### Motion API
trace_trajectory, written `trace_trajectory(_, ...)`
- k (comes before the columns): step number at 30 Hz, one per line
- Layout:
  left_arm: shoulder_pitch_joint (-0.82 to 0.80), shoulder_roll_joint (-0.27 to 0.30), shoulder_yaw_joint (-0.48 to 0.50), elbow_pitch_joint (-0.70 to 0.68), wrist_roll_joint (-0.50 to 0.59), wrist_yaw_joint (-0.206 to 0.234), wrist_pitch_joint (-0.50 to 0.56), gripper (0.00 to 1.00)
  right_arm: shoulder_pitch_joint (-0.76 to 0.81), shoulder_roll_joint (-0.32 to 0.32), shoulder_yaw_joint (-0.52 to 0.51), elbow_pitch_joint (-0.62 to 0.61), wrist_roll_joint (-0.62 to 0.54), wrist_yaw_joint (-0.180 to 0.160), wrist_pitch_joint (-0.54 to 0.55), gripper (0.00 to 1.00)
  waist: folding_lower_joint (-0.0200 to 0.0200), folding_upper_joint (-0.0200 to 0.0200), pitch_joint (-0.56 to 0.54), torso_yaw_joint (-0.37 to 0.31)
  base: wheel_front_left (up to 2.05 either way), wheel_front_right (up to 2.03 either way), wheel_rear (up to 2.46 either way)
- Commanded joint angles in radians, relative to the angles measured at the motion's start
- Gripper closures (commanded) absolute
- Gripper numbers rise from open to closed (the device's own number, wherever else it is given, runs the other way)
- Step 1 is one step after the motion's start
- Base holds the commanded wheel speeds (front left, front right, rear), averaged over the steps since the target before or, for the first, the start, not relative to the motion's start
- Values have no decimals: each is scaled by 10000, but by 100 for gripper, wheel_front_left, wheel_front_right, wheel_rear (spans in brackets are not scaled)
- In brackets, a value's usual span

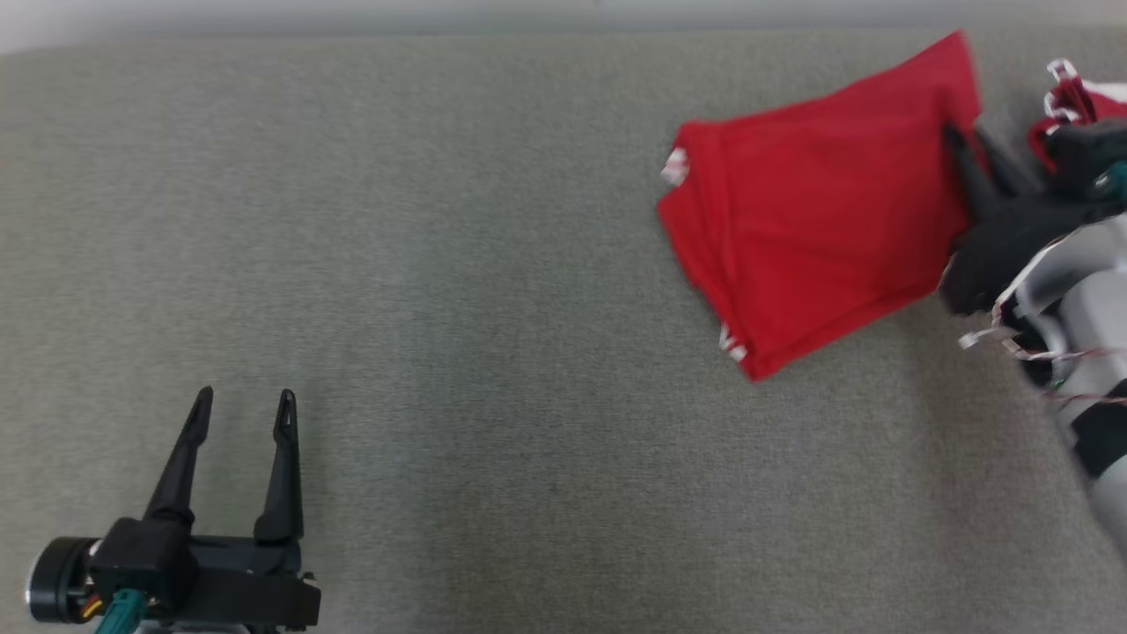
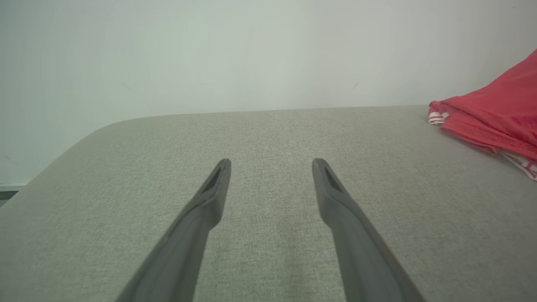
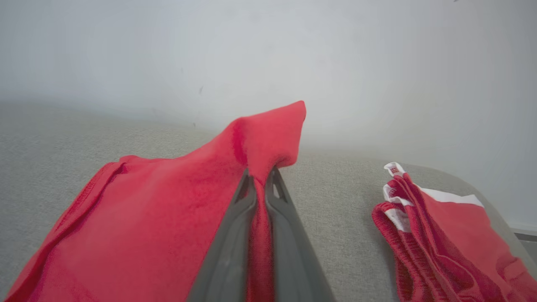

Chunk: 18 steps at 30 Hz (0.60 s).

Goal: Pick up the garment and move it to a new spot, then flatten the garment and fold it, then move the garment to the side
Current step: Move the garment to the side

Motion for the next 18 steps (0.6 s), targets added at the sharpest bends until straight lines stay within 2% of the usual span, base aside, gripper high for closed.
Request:
trace_trajectory(1, -196, 157, 17, -102, -6, -42, -29, 0, -304, -362, 42, -152, 122, 0, 14, 100, -3, -2, 984, -882, 0, 0, 0)
trace_trajectory(11, -374, 893, 81, -1067, 135, -66, -25, 0, -1668, -2154, 256, -817, 408, 0, 674, 100, -3, -2, 2131, -1866, 0, 0, 0)
trace_trajectory(16, -333, 1154, 120, -1820, 188, 9, 175, 0, -2363, -3003, 461, -906, 674, 0, 1103, 100, -3, -2, 2535, -2130, 0, 0, 0)
trace_trajectory(18, -317, 1189, 130, -1963, 199, 7, 246, 0, -2470, -3136, 539, -905, 711, 0, 1217, 100, -3, -2, 2595, -2164, 0, 0, 0)
